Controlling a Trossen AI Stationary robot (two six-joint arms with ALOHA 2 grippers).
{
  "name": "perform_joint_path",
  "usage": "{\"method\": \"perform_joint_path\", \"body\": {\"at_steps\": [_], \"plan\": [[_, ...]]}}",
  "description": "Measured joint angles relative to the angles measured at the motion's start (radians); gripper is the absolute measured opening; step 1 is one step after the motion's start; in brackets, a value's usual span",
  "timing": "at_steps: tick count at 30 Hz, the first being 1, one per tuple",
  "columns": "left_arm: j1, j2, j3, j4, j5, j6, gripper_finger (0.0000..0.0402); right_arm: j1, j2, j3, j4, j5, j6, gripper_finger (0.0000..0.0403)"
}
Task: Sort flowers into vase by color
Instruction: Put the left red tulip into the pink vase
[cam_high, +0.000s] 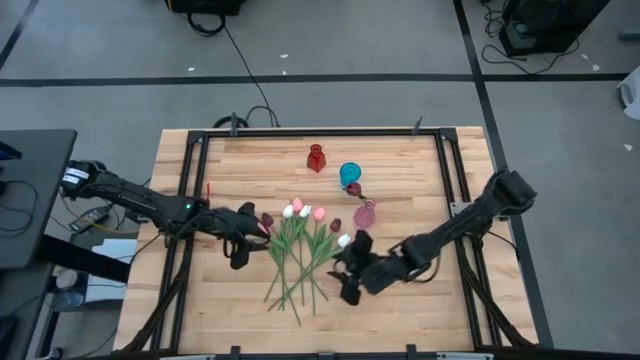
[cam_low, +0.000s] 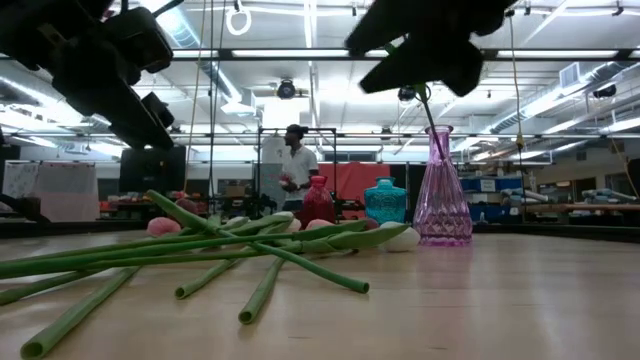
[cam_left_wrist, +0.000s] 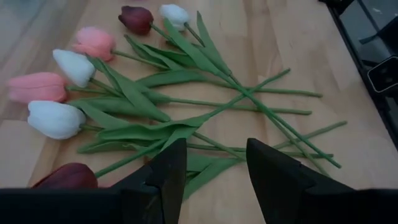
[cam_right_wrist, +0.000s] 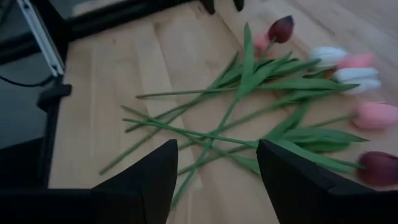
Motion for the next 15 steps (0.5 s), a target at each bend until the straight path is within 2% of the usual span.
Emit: {"method": "perform_joint_path", "body": {"at_steps": [8,15], "plan": [[-0.067,-0.014,-0.002,0.030,-0.045,0.011,0.0172,-0.007,0.219,0.179,-0.022,0.062,0.048,0.0230],[-0.146,-0.106,-0.042,0.124,-0.121,0.070,0.0172,-0.020,0.398,0.322,-0.023,0.096,0.044,0.0229]]}}
